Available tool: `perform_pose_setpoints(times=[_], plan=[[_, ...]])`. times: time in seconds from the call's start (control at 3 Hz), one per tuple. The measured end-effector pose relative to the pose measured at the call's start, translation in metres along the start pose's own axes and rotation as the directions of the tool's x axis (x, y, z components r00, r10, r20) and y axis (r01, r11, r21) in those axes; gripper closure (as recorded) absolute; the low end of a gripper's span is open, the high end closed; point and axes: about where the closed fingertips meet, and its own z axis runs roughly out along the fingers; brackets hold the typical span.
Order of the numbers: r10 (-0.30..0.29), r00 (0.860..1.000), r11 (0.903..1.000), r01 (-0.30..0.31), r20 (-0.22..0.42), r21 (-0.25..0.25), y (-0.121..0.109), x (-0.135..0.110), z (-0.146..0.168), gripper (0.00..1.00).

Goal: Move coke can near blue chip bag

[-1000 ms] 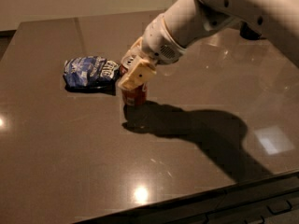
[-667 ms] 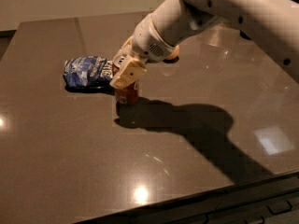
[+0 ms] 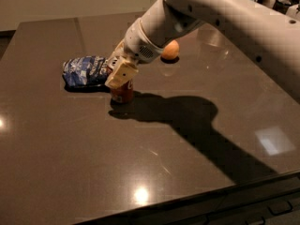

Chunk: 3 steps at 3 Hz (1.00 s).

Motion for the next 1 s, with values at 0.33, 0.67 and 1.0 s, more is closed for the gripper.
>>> perform_pose_setpoints(times=[0.33, 0.67, 1.0], plan=[[-0.001, 1.0, 1.0, 0.001, 0.001, -0.003, 0.0014, -0.001, 0.0008, 0.28], [-0.003, 1.0, 1.0, 0.003, 0.0, -0.006, 0.0022, -0.0019, 0.0023, 0.05], [-0.004, 1.0, 1.0, 0.004, 0.0, -0.008, 0.0027, -0.0024, 0.0032, 0.0]])
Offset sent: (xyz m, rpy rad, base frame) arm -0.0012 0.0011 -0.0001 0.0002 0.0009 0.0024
